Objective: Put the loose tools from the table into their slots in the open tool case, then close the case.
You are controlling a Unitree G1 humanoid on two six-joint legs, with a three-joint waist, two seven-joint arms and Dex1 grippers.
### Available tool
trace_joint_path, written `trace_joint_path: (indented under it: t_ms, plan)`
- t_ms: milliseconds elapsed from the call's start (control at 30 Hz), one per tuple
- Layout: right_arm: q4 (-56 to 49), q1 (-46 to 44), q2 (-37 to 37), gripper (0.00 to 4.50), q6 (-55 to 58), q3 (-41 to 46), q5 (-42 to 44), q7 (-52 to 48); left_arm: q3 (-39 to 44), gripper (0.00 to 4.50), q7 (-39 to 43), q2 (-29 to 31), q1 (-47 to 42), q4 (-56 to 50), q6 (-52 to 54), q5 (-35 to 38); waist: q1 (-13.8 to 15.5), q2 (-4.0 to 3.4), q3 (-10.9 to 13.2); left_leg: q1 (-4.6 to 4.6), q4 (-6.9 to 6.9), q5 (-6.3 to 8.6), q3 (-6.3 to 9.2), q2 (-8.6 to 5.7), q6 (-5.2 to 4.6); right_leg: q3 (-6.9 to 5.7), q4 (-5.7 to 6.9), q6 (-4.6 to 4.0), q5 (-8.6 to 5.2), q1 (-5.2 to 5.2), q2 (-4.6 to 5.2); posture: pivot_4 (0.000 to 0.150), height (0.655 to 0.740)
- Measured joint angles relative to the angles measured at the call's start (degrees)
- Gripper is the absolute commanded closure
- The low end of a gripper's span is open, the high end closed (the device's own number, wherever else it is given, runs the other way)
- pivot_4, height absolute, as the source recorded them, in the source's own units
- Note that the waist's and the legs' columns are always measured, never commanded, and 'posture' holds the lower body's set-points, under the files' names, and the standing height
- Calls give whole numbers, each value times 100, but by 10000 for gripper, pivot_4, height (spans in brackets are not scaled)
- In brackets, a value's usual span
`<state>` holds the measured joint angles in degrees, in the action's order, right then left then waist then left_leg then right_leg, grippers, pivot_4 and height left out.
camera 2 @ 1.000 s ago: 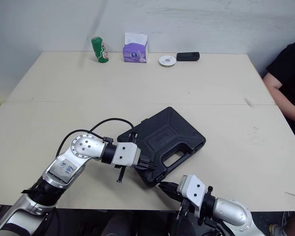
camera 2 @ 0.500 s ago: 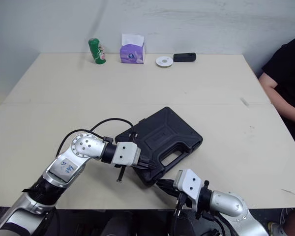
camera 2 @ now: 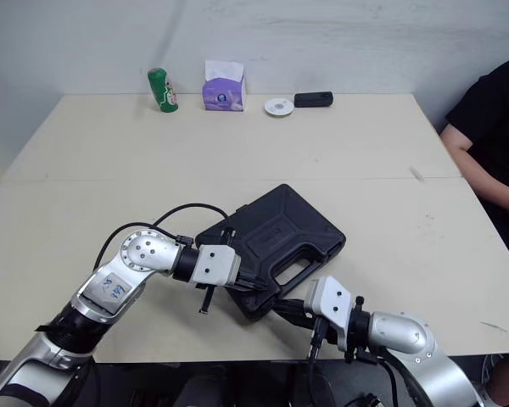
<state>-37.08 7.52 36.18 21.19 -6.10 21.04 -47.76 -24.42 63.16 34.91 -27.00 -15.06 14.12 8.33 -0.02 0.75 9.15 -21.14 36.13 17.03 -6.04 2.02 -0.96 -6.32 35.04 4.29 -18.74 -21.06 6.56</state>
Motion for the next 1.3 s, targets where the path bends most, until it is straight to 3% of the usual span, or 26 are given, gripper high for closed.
trace_joint_path:
  t_ms: [333,633,667,700,800,933,967,1100,1300]
  plan:
    - [-32,61,92,44361,34,71,228,29,-61,45000,-86,-24,-3,1,-18,1,61,-6,-34,-3,-7,4,2,-1,1,-3,-14,-2,-2,2,0,1500,7400]
    - [-417,1179,811,44361,-201,1777,636,-491,702,45000,-143,-319,253,685,-527,599,151,-15,21,-37,-2,-2,0,-1,-6,-4,-12,2,1,-31,0,1500,7400]
    - [-407,1252,867,45000,-232,2019,725,-585,846,38451,-136,-300,248,720,-497,676,150,-15,44,-43,-1,-18,0,-3,-34,-4,-10,3,2,-37,0,1500,7400]
    - [-382,1311,903,38165,-244,2336,867,-696,1037,34951,-141,-282,249,736,-410,789,149,-16,83,-48,-1,-20,0,-4,-36,-4,-9,5,3,-41,0,1500,7400]
    - [-43,1185,1178,24753,-258,3166,1113,-968,1619,20846,-135,-101,246,732,-5,1271,130,-18,127,-77,7,-21,0,-7,-40,-13,-6,10,6,-60,-1,1500,7400]
    - [653,869,1772,5094,-469,4031,1078,-1422,2431,2230,-223,562,296,876,466,1506,141,-7,153,-86,8,-31,2,-15,-26,-31,-9,11,6,-64,-6,1500,7400]
    - [950,858,1933,604,-635,4194,996,-1625,2658,0,-268,772,364,1062,472,1497,141,-4,161,-86,9,-31,1,-16,-27,-31,-10,11,6,-64,-6,1500,7400]
    - [2096,745,2272,604,-1198,4446,610,-2227,3312,0,-492,1249,582,1853,239,1261,147,10,198,-94,14,-27,-1,-23,-50,-31,-13,25,13,-64,0,1500,7400]
    - [3904,-250,3013,604,-2023,4491,111,-2507,4095,0,-476,1954,1139,2888,-573,954,119,-3,241,-104,22,-35,-12,-25,-36,-15,-9,35,19,-86,10,1500,7400]
